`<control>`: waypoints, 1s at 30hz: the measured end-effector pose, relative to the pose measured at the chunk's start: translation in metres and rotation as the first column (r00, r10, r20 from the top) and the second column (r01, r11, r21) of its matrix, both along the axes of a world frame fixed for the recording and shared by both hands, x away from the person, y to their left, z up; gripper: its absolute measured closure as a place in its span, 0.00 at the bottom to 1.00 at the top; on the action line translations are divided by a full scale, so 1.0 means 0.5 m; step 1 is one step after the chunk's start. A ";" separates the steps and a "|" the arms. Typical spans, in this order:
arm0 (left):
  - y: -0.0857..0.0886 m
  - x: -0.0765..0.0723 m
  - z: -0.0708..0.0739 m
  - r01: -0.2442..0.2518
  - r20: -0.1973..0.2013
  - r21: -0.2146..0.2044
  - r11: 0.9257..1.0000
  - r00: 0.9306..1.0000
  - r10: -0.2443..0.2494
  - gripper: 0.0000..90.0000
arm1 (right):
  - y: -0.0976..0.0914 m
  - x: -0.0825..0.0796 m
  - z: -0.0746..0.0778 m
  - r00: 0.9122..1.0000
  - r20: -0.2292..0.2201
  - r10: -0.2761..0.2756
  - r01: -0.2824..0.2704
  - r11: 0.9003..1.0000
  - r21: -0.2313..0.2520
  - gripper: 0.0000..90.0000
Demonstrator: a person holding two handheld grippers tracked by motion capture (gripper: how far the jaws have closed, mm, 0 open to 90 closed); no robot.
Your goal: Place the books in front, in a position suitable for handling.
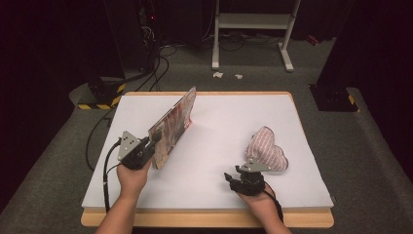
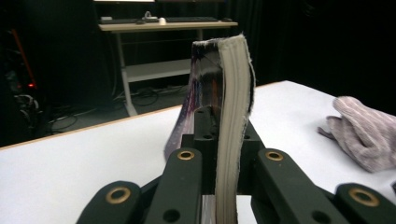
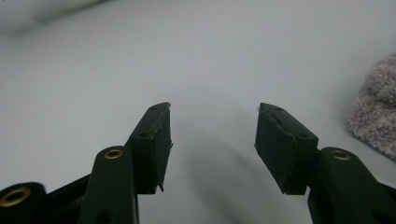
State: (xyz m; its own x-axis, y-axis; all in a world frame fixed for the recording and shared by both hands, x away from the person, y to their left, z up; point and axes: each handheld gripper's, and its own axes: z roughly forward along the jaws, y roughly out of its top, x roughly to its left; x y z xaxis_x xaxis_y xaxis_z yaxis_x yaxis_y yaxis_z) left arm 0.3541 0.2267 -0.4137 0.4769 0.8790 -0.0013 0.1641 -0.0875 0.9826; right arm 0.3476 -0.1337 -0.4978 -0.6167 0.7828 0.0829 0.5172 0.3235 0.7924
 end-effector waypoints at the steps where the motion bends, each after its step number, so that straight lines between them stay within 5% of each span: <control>1: -0.004 -0.001 -0.002 0.010 -0.003 0.001 1.000 1.000 -0.010 0.93 | 0.001 0.000 0.000 1.000 -0.002 0.000 0.000 1.000 0.000 0.50; 9: -0.026 -0.007 -0.009 0.045 -0.007 -0.008 0.999 0.999 -0.045 0.93 | 0.002 0.000 -0.002 1.000 -0.001 0.008 -0.008 1.000 -0.007 0.50; 17: 0.027 0.004 0.012 -0.048 0.023 -0.032 0.998 0.999 0.049 0.93 | 0.001 -0.001 -0.002 1.000 -0.002 0.006 -0.006 1.000 -0.005 0.50; 24: 0.083 0.012 0.034 -0.138 0.043 -0.040 0.990 0.989 0.140 0.93 | 0.004 -0.001 -0.002 1.000 -0.003 0.010 -0.010 1.000 -0.007 0.50; 30: 0.083 0.010 0.021 -0.133 0.041 -0.045 0.990 0.990 0.135 0.93 | 0.008 -0.002 -0.004 1.000 -0.007 0.014 -0.014 1.000 -0.011 0.50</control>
